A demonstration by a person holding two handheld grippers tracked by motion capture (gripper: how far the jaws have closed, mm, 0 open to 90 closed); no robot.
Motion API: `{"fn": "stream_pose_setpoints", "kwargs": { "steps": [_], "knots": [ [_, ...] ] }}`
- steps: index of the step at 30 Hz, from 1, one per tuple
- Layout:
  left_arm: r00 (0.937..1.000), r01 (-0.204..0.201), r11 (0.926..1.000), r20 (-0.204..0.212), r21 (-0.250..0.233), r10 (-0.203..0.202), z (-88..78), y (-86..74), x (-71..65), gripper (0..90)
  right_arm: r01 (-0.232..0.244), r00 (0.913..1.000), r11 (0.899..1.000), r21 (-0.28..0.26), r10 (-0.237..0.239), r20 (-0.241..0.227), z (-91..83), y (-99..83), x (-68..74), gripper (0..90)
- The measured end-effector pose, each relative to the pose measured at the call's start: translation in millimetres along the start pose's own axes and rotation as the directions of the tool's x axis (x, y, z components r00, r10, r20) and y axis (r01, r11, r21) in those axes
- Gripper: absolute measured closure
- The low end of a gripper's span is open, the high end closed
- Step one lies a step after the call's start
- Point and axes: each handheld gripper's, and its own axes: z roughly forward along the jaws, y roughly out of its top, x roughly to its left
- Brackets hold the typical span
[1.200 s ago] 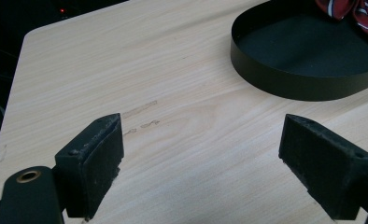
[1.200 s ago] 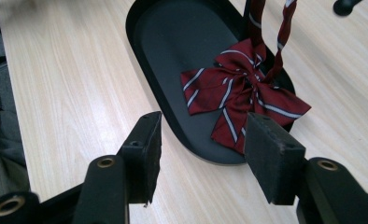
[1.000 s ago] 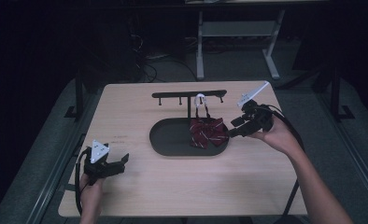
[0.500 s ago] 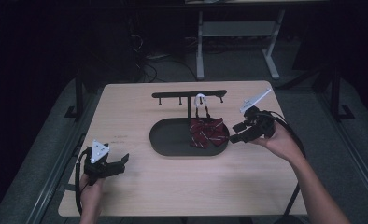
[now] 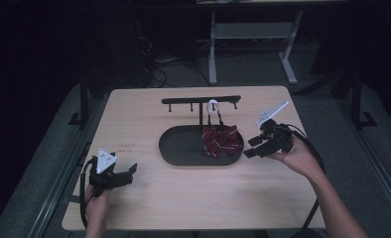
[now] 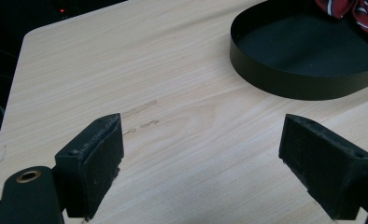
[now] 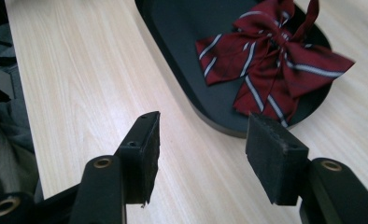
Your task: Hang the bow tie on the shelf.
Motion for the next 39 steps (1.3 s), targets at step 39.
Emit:
{"fn": "stream_pose_setpoints", "kwargs": {
  "steps": [39],
  "knots": [
    [1.0,-0.004,1.0,0.002,0.003,0.004,1.0,0.2,-1.4,13.5,-0.071,0.9973,0.997,-0.007,0.07,-0.02,21.5,-54.2,-1.0,44.5]
  ]
}}
